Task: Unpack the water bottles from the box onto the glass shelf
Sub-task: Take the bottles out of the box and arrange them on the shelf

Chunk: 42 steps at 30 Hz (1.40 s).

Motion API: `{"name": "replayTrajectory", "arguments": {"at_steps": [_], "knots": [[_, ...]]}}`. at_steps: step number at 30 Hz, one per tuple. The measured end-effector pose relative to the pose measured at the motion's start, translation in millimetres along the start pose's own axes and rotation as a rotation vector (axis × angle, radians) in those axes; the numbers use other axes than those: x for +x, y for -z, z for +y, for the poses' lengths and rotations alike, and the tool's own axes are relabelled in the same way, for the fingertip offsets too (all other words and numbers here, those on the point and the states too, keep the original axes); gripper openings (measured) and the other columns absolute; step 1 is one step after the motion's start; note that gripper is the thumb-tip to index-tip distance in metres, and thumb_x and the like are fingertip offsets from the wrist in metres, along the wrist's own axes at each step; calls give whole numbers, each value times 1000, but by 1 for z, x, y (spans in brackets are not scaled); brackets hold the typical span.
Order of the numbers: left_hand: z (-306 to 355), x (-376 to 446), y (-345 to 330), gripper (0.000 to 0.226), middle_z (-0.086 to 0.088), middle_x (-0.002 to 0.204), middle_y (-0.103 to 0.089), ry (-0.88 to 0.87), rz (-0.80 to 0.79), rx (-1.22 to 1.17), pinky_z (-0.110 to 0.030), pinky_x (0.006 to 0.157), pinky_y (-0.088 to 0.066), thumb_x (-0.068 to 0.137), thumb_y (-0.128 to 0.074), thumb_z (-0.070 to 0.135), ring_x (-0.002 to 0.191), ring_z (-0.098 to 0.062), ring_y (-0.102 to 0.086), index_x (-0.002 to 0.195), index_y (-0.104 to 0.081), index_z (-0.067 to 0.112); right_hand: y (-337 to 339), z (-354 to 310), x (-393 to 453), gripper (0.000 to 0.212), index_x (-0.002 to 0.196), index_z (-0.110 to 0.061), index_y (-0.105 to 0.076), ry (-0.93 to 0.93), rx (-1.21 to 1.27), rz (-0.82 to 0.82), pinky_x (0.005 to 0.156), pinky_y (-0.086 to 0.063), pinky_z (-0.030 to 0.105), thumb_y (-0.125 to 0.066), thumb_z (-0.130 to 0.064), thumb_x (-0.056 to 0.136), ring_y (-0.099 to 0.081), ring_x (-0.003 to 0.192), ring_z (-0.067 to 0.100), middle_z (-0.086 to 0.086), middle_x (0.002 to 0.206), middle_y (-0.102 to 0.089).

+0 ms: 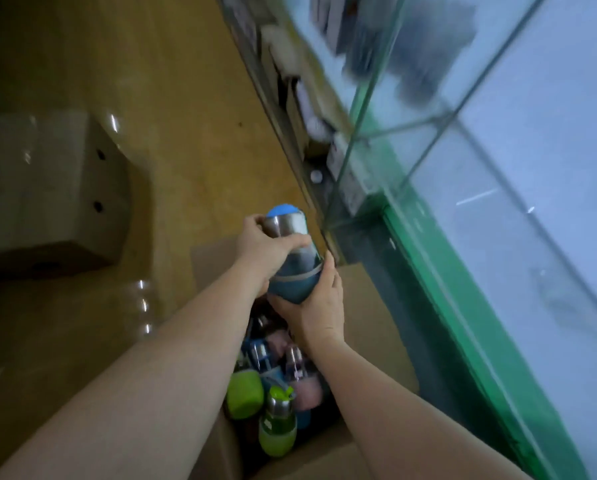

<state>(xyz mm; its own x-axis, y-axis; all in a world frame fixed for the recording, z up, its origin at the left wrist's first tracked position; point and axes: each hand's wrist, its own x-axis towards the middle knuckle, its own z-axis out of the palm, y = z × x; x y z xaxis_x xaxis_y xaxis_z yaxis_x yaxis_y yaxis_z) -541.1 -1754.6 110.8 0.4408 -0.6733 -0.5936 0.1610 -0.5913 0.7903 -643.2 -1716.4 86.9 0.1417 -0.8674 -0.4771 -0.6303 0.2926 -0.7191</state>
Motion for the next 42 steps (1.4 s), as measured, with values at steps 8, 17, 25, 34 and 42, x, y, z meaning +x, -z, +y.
{"name": "replayTrajectory", "arguments": {"at_steps": [8, 17, 25, 34, 42], "knots": [[228, -117, 70, 66, 1, 106, -53, -465, 25, 37, -32, 86, -49, 64, -85, 10, 101, -20, -56, 108, -37, 19, 98, -212, -64, 102, 143, -24, -23, 284, 113, 145, 101, -44, 40, -82, -43, 62, -43, 128, 19, -3, 139, -38], [405, -244, 135, 73, 1, 108, -48, -830, 98, 62, -27, 79, -43, 65, -85, 16, 98, -17, -50, 123, -41, 13, 190, -398, -150, 89, 140, -16, -30, 602, 117, 231, 92, -45, 35, -75, -49, 71, -49, 123, 22, 1, 138, -46], [488, -328, 148, 62, -3, 102, -57, -1013, 131, 50, -28, 70, -46, 61, -87, 23, 93, -21, -56, 109, -50, 13, 263, -480, -225, 93, 142, -15, -28, 640, 11, 332, 92, -46, 35, -73, -54, 70, -52, 121, 24, 3, 135, -48], [552, -418, 66, 59, -2, 102, -56, -1232, 45, 16, -29, 77, -42, 65, -84, 30, 92, -20, -52, 114, -54, 13, 389, -489, -278, 89, 136, -14, -35, 647, 56, 568, 97, -42, 34, -70, -57, 67, -54, 115, 20, 4, 130, -54], [566, -427, -31, 54, -5, 104, -59, -1291, -44, 122, -30, 78, -42, 69, -81, 34, 93, -22, -54, 110, -56, 10, 466, -443, -266, 74, 130, -8, -43, 592, -99, 771, 88, -43, 34, -71, -50, 75, -55, 111, 30, 13, 122, -56]]}}
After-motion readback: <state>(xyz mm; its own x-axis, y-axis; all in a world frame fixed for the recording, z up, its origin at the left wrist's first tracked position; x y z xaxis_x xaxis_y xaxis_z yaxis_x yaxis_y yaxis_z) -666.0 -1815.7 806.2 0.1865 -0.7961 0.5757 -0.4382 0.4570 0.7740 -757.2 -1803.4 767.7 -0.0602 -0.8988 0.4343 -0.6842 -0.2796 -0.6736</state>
